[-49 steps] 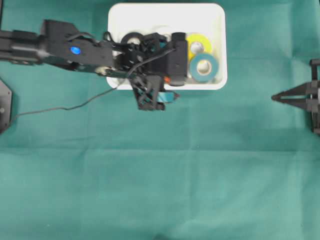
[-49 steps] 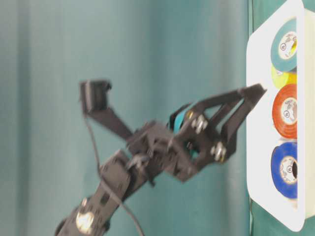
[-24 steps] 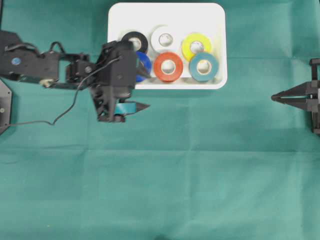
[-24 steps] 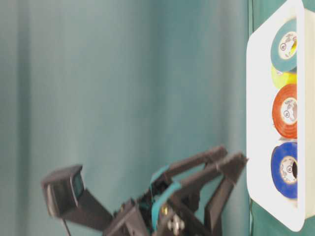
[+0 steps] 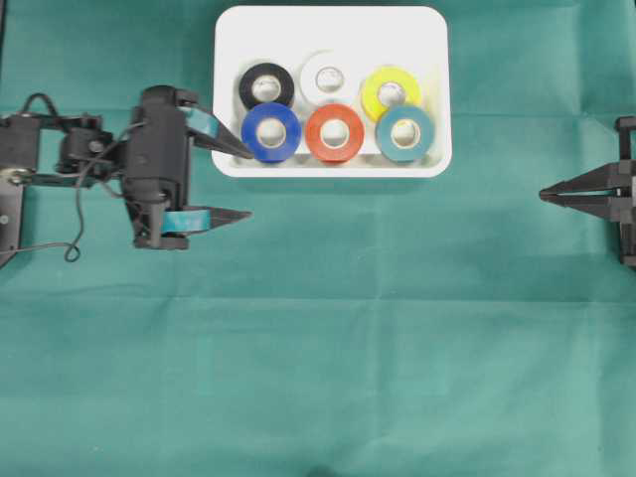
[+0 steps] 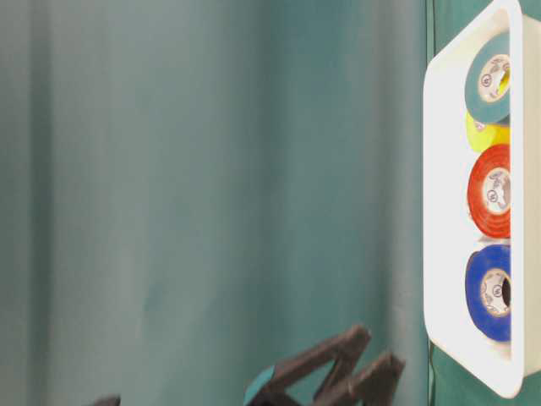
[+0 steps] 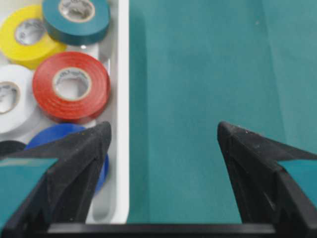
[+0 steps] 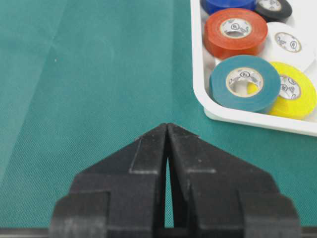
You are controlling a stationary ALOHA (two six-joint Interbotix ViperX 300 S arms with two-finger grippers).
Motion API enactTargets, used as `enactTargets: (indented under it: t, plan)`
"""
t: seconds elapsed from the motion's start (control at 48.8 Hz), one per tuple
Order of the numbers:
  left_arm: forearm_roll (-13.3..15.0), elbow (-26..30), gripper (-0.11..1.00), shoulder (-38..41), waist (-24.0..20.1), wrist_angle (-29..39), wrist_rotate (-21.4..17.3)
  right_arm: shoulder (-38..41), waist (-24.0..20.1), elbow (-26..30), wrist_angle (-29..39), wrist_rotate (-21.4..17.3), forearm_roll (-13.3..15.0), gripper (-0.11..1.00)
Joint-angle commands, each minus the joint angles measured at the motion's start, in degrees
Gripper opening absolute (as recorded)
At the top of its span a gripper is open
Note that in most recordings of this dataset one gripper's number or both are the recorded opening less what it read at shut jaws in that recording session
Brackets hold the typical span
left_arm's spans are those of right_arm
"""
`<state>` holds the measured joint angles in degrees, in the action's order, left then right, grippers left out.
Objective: Put the tape into the white case with the left arm.
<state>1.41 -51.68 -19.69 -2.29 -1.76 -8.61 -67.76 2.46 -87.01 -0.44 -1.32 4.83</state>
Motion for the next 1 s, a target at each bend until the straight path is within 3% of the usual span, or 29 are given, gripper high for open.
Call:
enactTargets:
  t: [0.0,0.574,0.984]
  plan:
    - [0.09,-0.97,0.86,-2.29,0.53,-1.58,0.00,0.35,0.09,0.62,-0.70,-0.09,0.09,-0.09]
    - [0.09,-12.22,0.86,-11.69,1.85,-8.61,0.00,0.44,0.09,0.62,-0.70,-0.09,0.09,-0.09]
    - [0.09,-12.57,0.86,-12.92,1.85,-8.79,0.00,0.44,0.09,0.62,-0.70,-0.09,0.09,-0.09]
